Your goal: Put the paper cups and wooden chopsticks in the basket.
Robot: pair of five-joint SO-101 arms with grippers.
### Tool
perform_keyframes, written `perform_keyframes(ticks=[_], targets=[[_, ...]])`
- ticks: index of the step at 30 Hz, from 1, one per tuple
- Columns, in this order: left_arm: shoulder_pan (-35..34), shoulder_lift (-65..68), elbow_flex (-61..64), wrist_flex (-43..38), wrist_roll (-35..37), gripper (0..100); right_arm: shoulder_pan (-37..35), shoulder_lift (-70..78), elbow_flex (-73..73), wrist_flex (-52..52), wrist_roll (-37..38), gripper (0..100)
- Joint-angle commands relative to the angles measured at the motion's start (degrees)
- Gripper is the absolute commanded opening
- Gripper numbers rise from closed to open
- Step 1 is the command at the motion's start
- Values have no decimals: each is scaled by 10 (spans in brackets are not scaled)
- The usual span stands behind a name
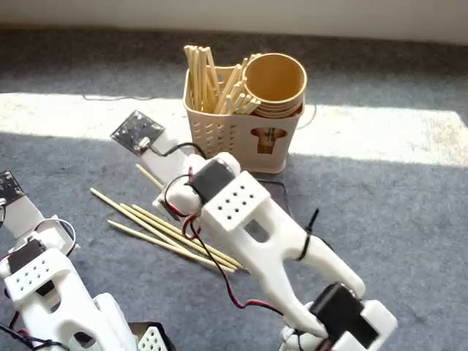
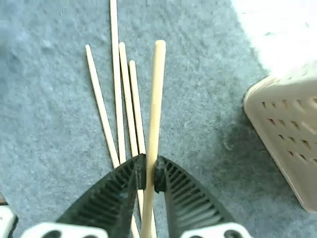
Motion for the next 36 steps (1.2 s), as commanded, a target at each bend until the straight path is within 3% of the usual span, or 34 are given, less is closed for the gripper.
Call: perform_keyframes(ticks=[1, 10, 19, 36], targets=[[15, -10, -18, -11, 4, 74, 7, -117, 8, 3, -31, 5], [15, -10, -17, -11, 4, 74, 8, -287, 15, -86, -62, 5], [16, -10, -17, -11, 4, 74, 10, -341, 14, -257, -62, 5], [16, -10, -17, -11, 4, 74, 211, -175, 15, -592, -65, 5]])
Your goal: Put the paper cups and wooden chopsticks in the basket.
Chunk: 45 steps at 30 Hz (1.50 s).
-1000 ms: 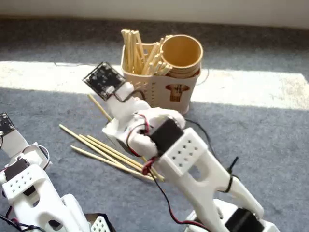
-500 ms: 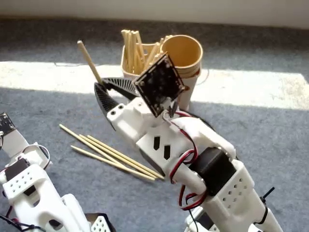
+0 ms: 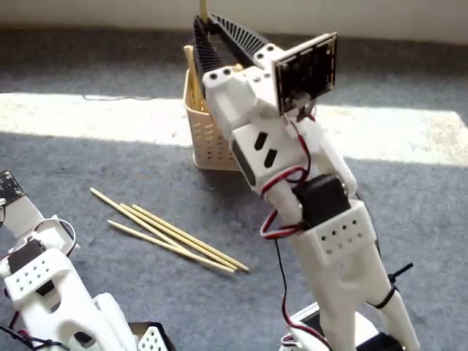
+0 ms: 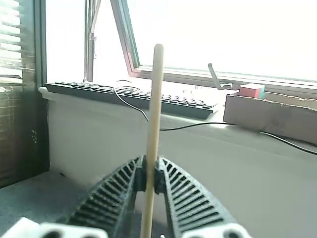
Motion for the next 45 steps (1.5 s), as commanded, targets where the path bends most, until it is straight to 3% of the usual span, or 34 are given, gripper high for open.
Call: perform_keyframes(ticks=[1, 13, 32, 36, 42, 45], targets=[[16, -10, -17, -11, 4, 74, 34, 54, -3, -87, -7, 5], [16, -10, -17, -11, 4, 74, 54, 138, 128, -323, -4, 5], [16, -10, -17, -11, 4, 74, 42, 142, 327, -328, -2, 6], [16, -10, -17, -11, 4, 74, 33, 137, 333, -327, 48, 11], [16, -10, -17, -11, 4, 74, 21, 135, 335, -327, 67, 177], [16, -10, -17, -11, 4, 74, 22, 116, 335, -327, 68, 193]])
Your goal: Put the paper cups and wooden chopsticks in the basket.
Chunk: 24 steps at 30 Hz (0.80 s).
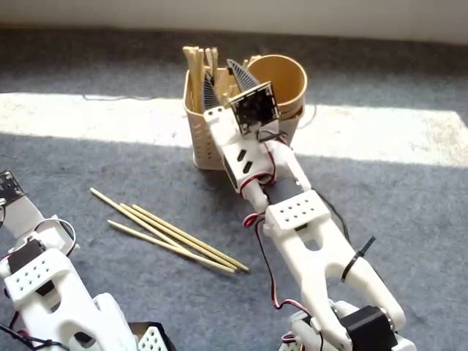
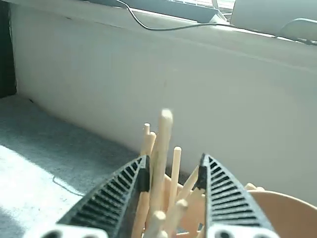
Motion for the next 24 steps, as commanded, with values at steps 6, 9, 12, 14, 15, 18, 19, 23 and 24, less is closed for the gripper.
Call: perform_keyframes(ticks=[6, 9, 12, 14, 15, 18, 19, 23, 24], targets=[[17, -10, -17, -11, 4, 74, -6, -125, 4, 65, 5, 192], [26, -10, -17, -11, 4, 74, -6, -176, 3, 142, 4, 192], [27, -10, -17, -11, 3, 74, -28, -229, -5, 187, 4, 191], [25, -10, -18, -11, 3, 74, -46, -261, -11, 238, 4, 191], [25, -10, -18, -11, 3, 74, -58, -273, -18, 263, 4, 191], [24, -10, -18, -11, 3, 74, -79, -297, -49, 334, 4, 191], [24, -10, -18, -11, 3, 74, -84, -298, -62, 352, 4, 191], [24, -10, -18, -11, 3, 74, -103, -298, -99, 426, 4, 191], [24, -10, -18, -11, 3, 74, -112, -298, -102, 439, 4, 191]])
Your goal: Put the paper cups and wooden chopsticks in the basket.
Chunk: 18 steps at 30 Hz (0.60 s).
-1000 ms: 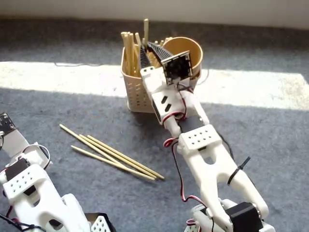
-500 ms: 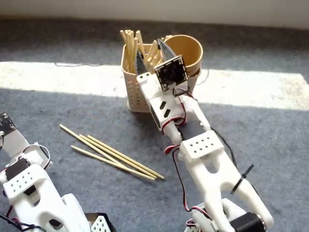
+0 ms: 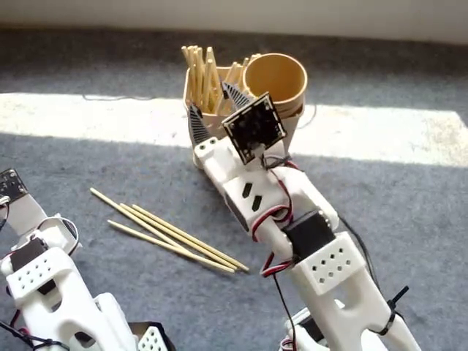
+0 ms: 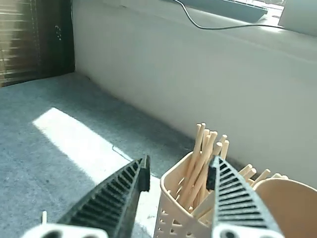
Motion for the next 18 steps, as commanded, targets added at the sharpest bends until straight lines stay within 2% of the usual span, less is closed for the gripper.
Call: perform_keyframes(ticks=[1, 7, 18], targets=[[10, -10, -18, -11, 3, 74, -32, -17, -36, 50, 3, 191], [9, -10, -18, -11, 3, 74, -50, -16, -15, 113, 3, 191], [-8, -10, -19, -11, 4, 74, -51, -15, 81, 116, 4, 191]])
